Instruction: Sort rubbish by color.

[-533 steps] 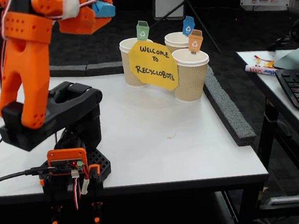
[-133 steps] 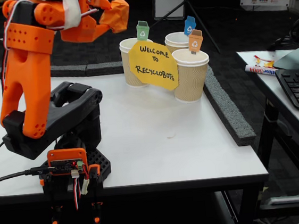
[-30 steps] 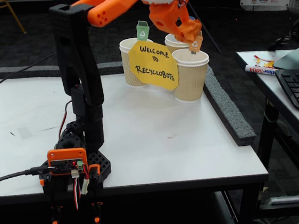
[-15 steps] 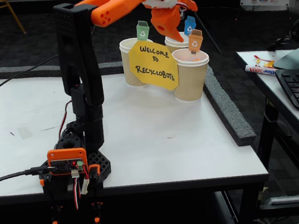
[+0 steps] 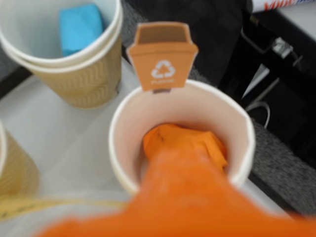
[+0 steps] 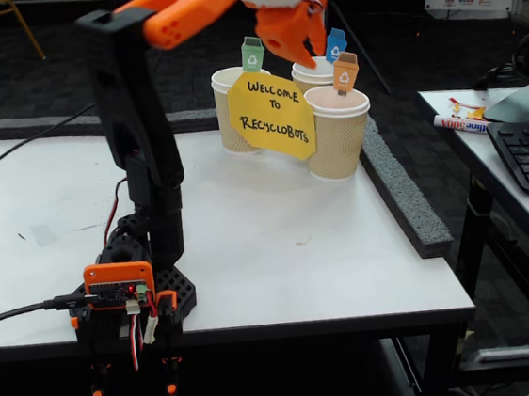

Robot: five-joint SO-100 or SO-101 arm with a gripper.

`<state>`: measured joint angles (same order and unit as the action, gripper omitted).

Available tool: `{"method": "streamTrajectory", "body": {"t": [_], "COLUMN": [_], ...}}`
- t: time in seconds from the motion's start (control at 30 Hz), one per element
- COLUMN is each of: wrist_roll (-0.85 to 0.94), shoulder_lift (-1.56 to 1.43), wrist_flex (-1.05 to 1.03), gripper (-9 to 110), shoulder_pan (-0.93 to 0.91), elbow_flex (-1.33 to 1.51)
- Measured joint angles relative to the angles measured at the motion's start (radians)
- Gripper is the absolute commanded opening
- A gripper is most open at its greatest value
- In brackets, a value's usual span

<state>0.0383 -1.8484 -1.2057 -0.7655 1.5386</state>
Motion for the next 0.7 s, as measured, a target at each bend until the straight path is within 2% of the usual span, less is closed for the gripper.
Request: {"method": "streamTrajectory", "body": {"t": [0.37,0.7], "wrist_roll": [0.0,0.0], "shoulder_lift": [-0.572,-1.065], "wrist_flex": [-0.025,-0.118], "gripper": [0,0], "shoulder_pan": [0.0,0.002], "elbow_flex": [0.379,0.601]}}
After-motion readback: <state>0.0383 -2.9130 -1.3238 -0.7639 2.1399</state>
